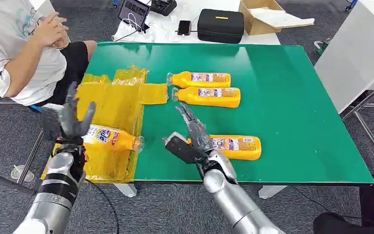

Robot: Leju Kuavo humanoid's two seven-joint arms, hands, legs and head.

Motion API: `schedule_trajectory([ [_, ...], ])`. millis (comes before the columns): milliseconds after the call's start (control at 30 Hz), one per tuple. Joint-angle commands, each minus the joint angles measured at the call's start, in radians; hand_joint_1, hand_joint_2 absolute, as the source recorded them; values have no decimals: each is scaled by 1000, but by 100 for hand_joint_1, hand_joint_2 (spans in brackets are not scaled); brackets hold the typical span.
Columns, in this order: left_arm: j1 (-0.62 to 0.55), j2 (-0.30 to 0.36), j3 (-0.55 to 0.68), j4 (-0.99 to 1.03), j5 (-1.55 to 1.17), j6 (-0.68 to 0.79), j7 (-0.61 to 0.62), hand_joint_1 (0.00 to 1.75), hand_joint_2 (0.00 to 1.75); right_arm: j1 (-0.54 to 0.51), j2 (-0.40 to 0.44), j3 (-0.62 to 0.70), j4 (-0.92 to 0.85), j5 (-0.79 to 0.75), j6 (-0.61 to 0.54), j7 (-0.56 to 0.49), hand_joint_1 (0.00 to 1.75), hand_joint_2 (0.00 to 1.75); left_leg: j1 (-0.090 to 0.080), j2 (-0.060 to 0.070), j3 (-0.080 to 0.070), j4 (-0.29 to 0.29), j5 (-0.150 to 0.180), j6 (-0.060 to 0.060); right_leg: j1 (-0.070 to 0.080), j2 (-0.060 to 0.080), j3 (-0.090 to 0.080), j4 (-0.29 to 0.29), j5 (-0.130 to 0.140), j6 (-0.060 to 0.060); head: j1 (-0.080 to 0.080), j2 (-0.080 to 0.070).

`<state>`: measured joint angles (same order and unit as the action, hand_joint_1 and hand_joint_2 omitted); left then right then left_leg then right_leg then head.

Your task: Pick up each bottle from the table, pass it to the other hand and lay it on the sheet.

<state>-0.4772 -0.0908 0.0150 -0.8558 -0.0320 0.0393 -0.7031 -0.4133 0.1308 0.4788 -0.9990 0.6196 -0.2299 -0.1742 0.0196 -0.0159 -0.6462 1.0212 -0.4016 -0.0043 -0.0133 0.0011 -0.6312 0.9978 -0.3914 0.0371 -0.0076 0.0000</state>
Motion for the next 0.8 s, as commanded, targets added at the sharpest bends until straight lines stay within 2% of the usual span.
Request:
schedule_trajectory([
  [33, 77, -74, 175, -209, -15, 41, 5, 0, 175, -168, -189, 17, 244, 66, 115, 86, 0, 175, 0, 1, 4, 0, -2, 2, 0, 0, 5, -1, -1, -1, 0, 0],
  [133, 82, -73, 158, -187, -25, 45, 5, 0, 175, -161, -219, 11, 228, 75, 137, 96, 0, 175, 0, -1, 2, 0, -1, 1, 0, -2, 2, 0, -1, 0, -1, 0],
  [300, 71, -71, 146, -150, -28, 42, 5, 0, 175, -147, -220, 13, 220, 79, 158, 112, 0, 175, 0, 1, 2, 0, -1, 2, 0, 0, 3, 0, -1, -1, 0, 0],
  [400, 63, -65, 125, -129, -37, 44, 5, 0, 175, -139, -225, 19, 230, 59, 217, 100, 0, 175, 0, 0, 2, 0, -1, 1, 0, -1, 3, 0, -1, -1, 0, 0],
  [667, 63, -65, 125, -129, -37, 44, 5, 0, 175, -139, -225, 19, 230, 59, 217, 100, 0, 175, 0, 0, 2, 0, -1, 1, 1, -1, 2, 0, -1, -1, 0, 0],
  [800, 36, -54, 92, -87, -47, 61, 5, 0, 175, -127, -226, 21, 260, 10, 269, 38, 0, 175, 0, 0, 3, 0, -1, 2, 1, -2, 4, -1, -1, -1, 0, 0],
])
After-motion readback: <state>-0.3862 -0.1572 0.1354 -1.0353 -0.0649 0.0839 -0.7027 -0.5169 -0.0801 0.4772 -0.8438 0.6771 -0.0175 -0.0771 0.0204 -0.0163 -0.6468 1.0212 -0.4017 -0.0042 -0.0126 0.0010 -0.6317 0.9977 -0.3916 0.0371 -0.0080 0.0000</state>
